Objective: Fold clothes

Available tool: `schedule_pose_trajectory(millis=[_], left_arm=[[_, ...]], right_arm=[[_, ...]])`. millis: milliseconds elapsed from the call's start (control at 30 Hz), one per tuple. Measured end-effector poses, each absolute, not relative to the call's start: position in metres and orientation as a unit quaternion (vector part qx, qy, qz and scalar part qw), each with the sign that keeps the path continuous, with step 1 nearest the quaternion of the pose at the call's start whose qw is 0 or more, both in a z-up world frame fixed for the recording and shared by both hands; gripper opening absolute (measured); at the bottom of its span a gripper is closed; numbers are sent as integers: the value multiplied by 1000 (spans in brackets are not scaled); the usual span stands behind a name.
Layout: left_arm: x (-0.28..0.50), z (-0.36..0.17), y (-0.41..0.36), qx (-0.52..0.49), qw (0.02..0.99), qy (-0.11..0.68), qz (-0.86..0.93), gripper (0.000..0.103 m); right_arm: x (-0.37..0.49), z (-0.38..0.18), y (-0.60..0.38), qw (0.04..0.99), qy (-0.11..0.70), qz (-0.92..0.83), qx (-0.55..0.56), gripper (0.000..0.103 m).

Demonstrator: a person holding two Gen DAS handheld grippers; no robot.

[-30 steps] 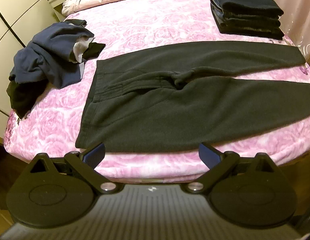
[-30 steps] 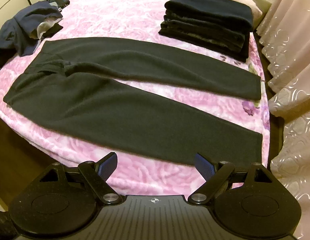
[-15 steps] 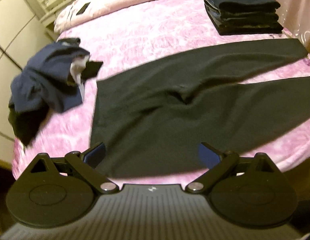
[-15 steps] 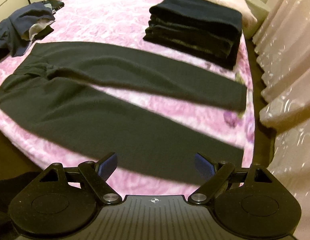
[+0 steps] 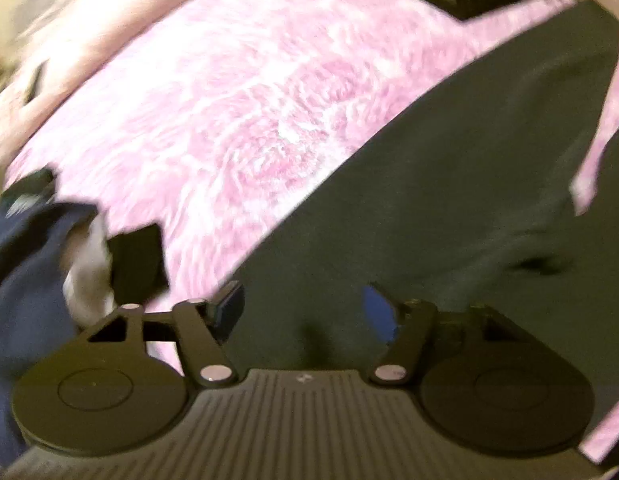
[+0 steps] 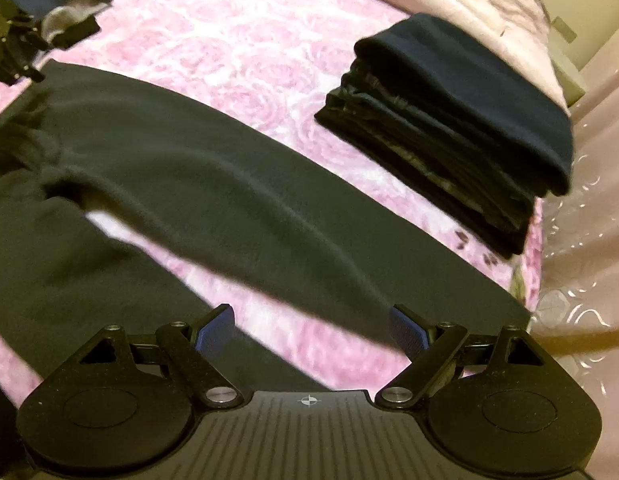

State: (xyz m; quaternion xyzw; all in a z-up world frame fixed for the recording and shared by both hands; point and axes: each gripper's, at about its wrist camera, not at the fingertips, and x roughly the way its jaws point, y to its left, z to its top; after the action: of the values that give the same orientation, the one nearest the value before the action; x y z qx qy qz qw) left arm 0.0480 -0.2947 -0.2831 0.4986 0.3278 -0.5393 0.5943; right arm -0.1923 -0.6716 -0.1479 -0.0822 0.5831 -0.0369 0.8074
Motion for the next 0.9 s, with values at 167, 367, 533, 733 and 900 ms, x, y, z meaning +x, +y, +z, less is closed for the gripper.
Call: schedule_pose_trajectory(millis=[167,367,533,733,900], left_arm=[[89,-331,-335,543,514,323,-581,36],[114,-356,-355,570,422,346,-614,34],[113,-358,-361,583,386,356,-621,19],[92,-331,-347,613,392,307,-614,2],[62,-299,-327,641,414,257,-593,2]], right_arm=[[-159,-172,-677,790,606,-43,-83,87],[-142,-186,-684,777,622,-49,-79,87],[-135,-191,-701,777,623,-54,-75,87],[-129,-196,-746,780,617,-39,-94,87],[-121,-210,-797,777,613,-9,-143,87]])
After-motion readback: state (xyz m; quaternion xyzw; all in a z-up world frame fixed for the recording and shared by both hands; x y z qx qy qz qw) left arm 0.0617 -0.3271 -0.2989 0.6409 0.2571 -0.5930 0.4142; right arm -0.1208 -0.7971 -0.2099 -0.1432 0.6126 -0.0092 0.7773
